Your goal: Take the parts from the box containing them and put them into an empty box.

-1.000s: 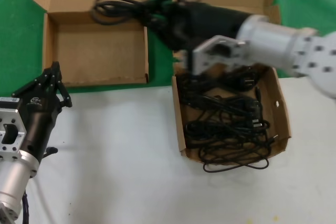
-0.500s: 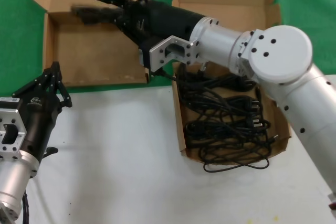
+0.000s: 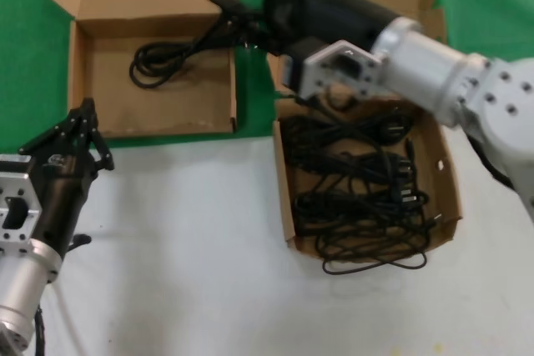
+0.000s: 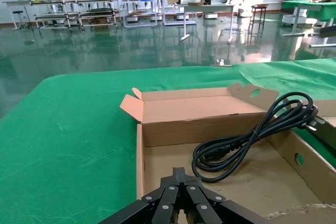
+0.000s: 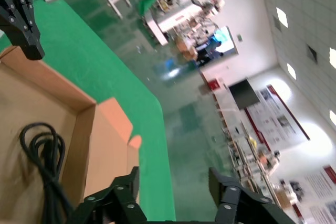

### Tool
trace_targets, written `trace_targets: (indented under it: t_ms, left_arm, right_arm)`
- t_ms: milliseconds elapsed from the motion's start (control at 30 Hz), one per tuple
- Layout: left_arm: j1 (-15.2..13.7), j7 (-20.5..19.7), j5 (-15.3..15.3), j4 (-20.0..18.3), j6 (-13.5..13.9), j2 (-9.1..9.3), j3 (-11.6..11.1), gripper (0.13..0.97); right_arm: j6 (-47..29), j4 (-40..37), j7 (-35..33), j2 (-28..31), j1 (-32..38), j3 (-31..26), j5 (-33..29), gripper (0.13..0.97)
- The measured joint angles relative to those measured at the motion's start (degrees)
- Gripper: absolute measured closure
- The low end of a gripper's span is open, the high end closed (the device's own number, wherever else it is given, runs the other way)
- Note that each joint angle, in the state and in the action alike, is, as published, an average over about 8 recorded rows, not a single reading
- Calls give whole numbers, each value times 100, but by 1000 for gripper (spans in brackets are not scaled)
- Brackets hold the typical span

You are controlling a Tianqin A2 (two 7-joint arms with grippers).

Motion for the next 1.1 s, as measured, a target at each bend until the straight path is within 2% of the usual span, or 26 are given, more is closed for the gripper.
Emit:
trace_targets:
  t_ms: [33,233,333,600,733,900,1000,1100]
  left_arm:
    - [0,0,0,0,0,0,0,952]
    - [0,0,0,0,0,0,0,952]
    - [0,0,0,0,0,0,0,952]
    - [8,8,-11,3,-11,0,-4,922]
    - [14,13,-20,5,-21,0,-7,904]
    - [22,22,-32,8,-33,1,-11,834]
    - [27,26,-39,10,-41,1,-14,792]
    - [33,31,-47,12,-49,1,-17,792]
  right_arm:
    - [24,156,108,95,-98,40,-22,711]
    - [136,800,597,517,-593,208,-124,564]
    - [162,898,699,584,-696,238,-142,515]
    - [308,945,938,576,-938,364,-30,323]
    - [424,972,1120,561,-1125,464,65,275]
    - [586,1009,1376,540,-1385,604,197,196]
    - [685,1032,1534,528,-1543,689,277,196]
    - [784,1055,1690,515,-1702,774,358,181]
